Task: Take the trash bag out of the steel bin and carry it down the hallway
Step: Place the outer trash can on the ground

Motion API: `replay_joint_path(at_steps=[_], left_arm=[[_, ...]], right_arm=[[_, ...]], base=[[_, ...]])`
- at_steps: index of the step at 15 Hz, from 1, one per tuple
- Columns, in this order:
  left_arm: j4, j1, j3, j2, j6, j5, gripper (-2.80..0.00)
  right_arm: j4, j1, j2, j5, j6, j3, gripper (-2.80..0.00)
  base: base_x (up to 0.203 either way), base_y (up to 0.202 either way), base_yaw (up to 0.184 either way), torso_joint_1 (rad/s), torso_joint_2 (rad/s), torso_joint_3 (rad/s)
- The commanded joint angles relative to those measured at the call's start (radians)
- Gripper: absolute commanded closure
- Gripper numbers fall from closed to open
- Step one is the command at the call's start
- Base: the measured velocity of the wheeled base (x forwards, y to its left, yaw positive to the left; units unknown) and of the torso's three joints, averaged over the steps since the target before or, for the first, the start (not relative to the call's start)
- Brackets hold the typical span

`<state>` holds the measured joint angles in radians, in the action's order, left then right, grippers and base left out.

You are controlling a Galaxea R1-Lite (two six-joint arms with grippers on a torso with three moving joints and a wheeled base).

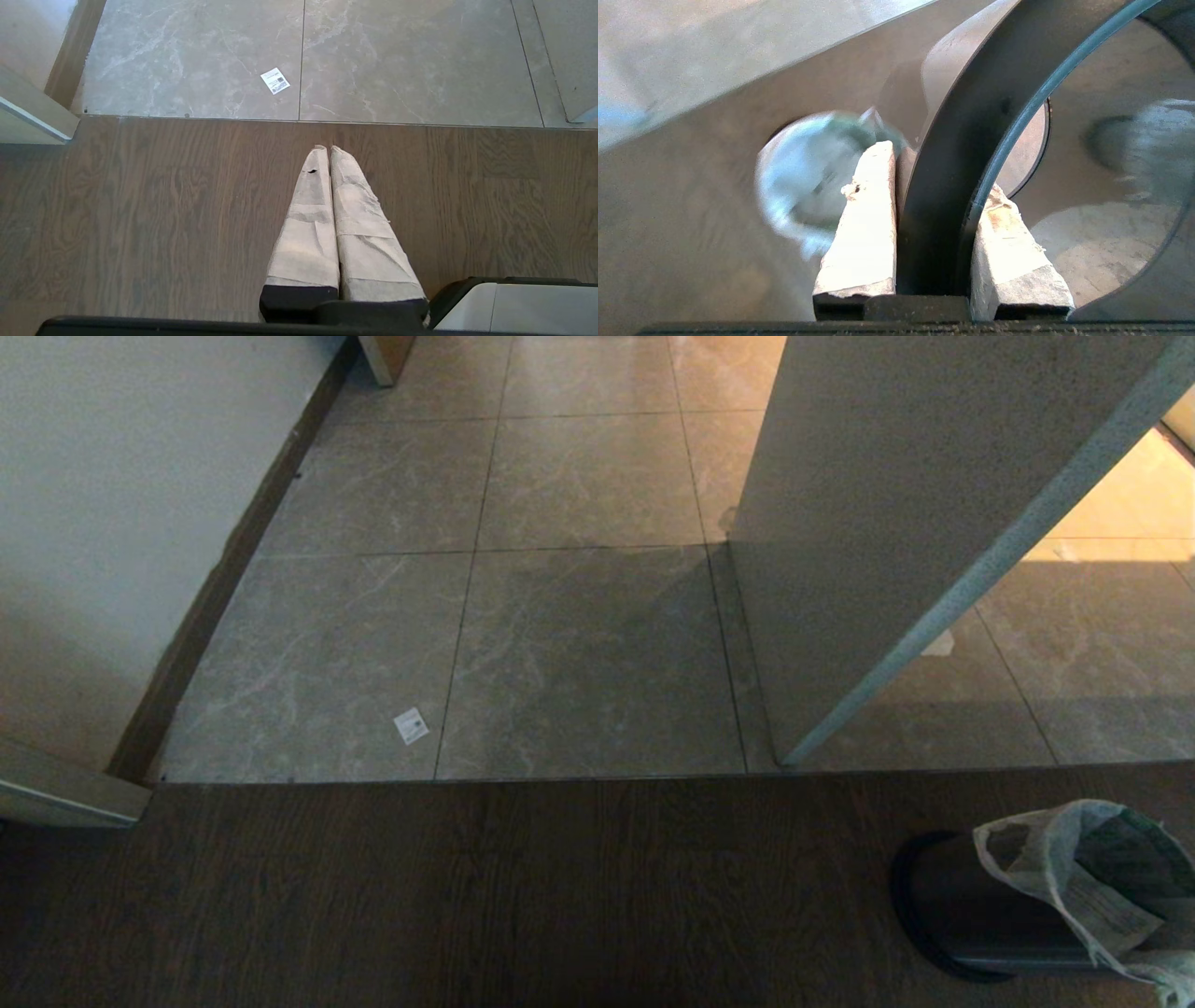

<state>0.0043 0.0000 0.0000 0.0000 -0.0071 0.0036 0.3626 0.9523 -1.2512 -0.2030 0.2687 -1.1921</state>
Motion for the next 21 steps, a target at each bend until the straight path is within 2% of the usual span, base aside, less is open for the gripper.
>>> replay_joint_path(at_steps=[1,4,7,11,15,21], left_arm=[[0.0,0.0,0.0,0.0,-0.001,0.001,0.0],[0.0,0.0,0.0,0.0,-0.001,0.001,0.0],[0.0,0.0,0.0,0.0,-0.001,0.0,0.0],[0.0,0.0,0.0,0.0,-0.001,0.0,0.0],[0.0,0.0,0.0,0.0,-0.001,0.001,0.0],[0.0,0.0,0.0,0.0,-0.001,0.001,0.0]], right_arm=[[-0.04,0.112,-0.199,-0.064,0.002,-0.06,0.0],[-0.061,0.221,-0.392,-0.162,-0.014,-0.167,0.0],[-0.066,0.314,-0.568,-0.3,-0.045,-0.257,0.0],[-0.167,0.41,-0.747,-0.44,-0.055,-0.274,0.0],[-0.282,0.487,-0.905,-0.461,-0.055,-0.267,0.0],[-0.448,0.497,-1.134,-0.461,-0.055,-0.296,0.0]], base=[[0.0,0.0,0.0,0.0,0.0,0.0],[0.0,0.0,0.0,0.0,0.0,0.0],[0.0,0.0,0.0,0.0,0.0,0.0],[0.0,0.0,0.0,0.0,0.0,0.0],[0.0,0.0,0.0,0.0,0.0,0.0],[0.0,0.0,0.0,0.0,0.0,0.0]])
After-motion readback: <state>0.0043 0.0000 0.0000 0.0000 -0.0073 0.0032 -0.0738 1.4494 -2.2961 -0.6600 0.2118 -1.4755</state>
